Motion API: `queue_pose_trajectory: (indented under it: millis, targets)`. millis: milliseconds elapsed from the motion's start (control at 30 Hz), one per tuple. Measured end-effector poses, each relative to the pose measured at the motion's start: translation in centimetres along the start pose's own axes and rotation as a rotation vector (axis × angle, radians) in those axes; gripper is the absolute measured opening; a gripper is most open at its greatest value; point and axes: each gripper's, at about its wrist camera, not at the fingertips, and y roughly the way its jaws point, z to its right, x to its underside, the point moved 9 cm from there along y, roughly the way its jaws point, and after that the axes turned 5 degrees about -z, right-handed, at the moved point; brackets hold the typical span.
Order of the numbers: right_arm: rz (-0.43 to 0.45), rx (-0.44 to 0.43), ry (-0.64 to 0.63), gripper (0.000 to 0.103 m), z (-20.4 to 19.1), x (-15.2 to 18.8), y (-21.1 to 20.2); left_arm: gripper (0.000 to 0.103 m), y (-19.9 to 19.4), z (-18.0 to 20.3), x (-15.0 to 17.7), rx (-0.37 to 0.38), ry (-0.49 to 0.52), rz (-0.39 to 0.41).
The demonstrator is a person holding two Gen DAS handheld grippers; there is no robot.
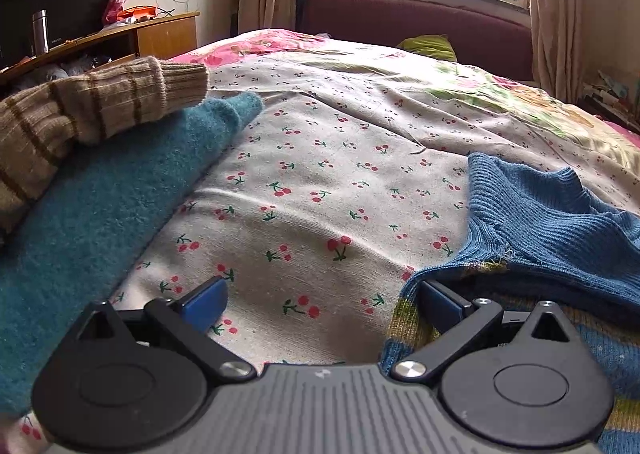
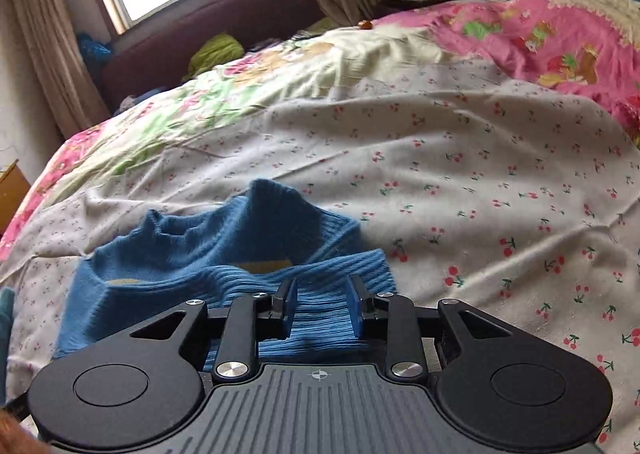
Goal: Fold small clothes
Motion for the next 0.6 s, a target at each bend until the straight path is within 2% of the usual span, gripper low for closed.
queue_pose_trajectory:
  millis: [133,267,333,500,600]
  targets:
    - [-0.053,-0.077,-0.085,0.028,-3.5,1.7,0.3,0.103,-0.1,0.0,-0.1,-0.004,-0.001,0.005]
    - [-0.048,-0.086,-0.224,0.028,-6.8,3.5,0.0,0.103,-0.6,-0.4,-0.5,-0.004,-0.018,0.027]
    - [-0.033,-0.087,-0.277,0.031,-7.3,4.2,-0.4,0.103,-1.1,-0.2,-0.8,0.001,-0.001,0.045]
    - [0.025,-0.010,-0.392,0.032,-5.8,5.3,-1.5,0.103,-2.3,2.9,-0.5,-0.026,0.187,0.105]
    - [0.015,-0.007,-0.385,0.039,-3.9,5.8,-2.0,0.103,-3.1,5.2,-0.2,-0.030,0.307,0.155]
